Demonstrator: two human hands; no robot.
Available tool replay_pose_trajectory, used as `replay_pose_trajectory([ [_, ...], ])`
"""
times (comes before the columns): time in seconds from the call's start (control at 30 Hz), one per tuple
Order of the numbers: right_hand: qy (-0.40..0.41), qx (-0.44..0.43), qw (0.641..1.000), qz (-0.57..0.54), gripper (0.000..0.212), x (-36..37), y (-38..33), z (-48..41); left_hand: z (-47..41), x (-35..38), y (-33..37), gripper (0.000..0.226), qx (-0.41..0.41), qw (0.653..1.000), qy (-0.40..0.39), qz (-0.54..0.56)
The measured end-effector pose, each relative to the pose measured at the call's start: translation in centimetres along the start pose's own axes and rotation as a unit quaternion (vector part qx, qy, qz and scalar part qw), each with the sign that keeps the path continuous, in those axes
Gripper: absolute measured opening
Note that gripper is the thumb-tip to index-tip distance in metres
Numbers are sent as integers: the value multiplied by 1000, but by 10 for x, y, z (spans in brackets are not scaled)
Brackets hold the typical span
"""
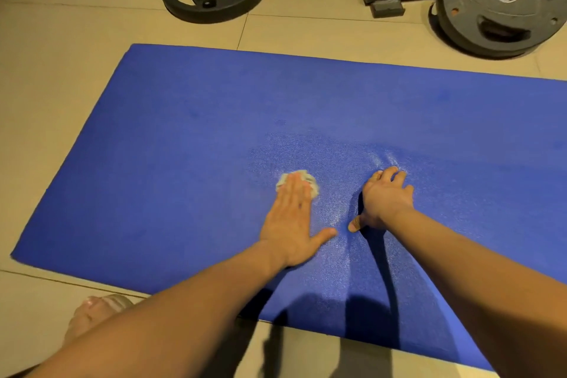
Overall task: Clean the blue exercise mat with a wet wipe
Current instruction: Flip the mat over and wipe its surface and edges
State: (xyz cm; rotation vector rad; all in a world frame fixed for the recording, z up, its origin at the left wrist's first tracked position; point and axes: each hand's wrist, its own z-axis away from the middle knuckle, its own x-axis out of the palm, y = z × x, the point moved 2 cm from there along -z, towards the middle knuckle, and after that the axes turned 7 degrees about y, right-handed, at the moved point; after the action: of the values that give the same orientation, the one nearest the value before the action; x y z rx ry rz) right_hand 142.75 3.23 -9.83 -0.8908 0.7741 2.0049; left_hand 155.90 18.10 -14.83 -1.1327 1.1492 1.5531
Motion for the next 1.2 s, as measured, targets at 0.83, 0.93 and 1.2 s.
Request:
replay_pose_trajectory([
  [0.83,-14,0,1000,17,151,-4,-2,-1,34,11,36,109,42,999,20,18],
  [0.93,-18,-2,1000,16,152,-5,-2,0,45,5,7,106,55,998,38,1],
  [1.2,-17,-5,1000,7,154,-4,-1,0,87,-2,-70,113,-134,990,50,1],
])
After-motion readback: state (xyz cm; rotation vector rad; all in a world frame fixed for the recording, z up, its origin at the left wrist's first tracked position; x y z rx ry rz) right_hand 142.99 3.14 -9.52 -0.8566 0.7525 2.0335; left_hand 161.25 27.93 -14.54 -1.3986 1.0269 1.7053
